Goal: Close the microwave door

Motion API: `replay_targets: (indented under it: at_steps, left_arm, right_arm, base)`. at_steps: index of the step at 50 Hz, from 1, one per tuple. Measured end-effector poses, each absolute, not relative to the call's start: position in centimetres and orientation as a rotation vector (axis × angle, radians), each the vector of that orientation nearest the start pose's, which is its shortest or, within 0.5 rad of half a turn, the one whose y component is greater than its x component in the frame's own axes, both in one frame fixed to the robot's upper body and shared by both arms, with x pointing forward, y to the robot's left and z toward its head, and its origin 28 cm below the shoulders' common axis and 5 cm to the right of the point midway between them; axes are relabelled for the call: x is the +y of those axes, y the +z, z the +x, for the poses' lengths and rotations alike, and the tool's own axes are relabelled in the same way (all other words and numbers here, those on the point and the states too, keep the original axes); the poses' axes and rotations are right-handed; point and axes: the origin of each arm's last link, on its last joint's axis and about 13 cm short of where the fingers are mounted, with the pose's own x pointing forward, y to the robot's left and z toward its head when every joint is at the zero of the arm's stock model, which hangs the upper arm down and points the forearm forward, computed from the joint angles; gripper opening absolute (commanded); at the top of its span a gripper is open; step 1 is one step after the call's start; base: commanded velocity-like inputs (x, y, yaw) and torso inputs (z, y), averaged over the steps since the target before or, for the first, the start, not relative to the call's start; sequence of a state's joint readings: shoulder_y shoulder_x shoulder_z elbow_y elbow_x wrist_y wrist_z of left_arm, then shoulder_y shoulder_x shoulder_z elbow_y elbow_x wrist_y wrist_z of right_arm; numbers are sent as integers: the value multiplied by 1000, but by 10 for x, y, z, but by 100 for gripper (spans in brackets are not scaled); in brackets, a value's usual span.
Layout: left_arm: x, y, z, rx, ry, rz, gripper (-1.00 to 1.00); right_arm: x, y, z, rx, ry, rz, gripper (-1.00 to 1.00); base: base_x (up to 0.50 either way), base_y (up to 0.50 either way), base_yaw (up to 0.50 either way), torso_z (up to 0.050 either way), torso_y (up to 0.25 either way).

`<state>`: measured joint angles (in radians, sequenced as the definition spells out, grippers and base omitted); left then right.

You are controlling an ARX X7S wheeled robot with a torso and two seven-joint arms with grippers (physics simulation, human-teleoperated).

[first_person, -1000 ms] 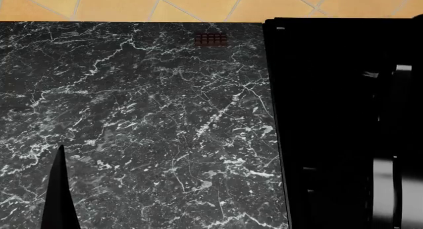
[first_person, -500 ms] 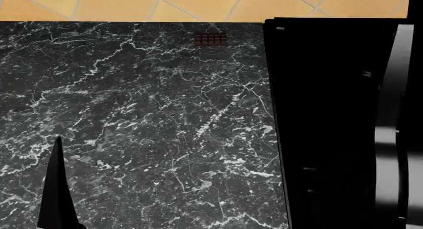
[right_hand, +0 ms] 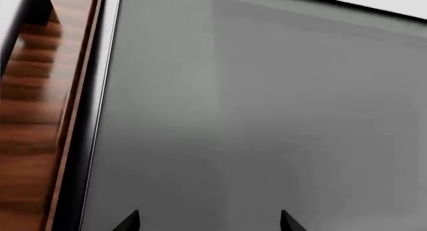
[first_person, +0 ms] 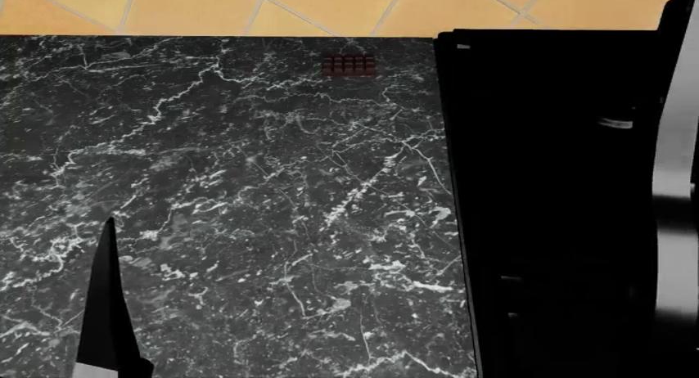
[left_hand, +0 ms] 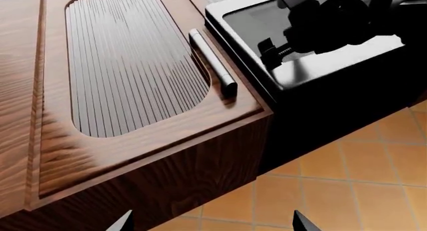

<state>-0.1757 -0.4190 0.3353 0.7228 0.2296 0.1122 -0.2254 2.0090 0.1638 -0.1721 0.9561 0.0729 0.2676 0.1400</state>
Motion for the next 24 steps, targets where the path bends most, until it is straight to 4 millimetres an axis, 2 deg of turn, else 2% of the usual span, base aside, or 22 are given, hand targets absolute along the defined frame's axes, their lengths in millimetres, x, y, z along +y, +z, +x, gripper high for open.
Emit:
replay_targets:
  at_steps: [24]
  left_arm:
    - [200, 190, 192, -1016, -180, 405, 100]
  right_arm:
    - [-152, 541, 348, -727, -183, 85, 100]
  base:
    - [8, -1, 0, 2, 0]
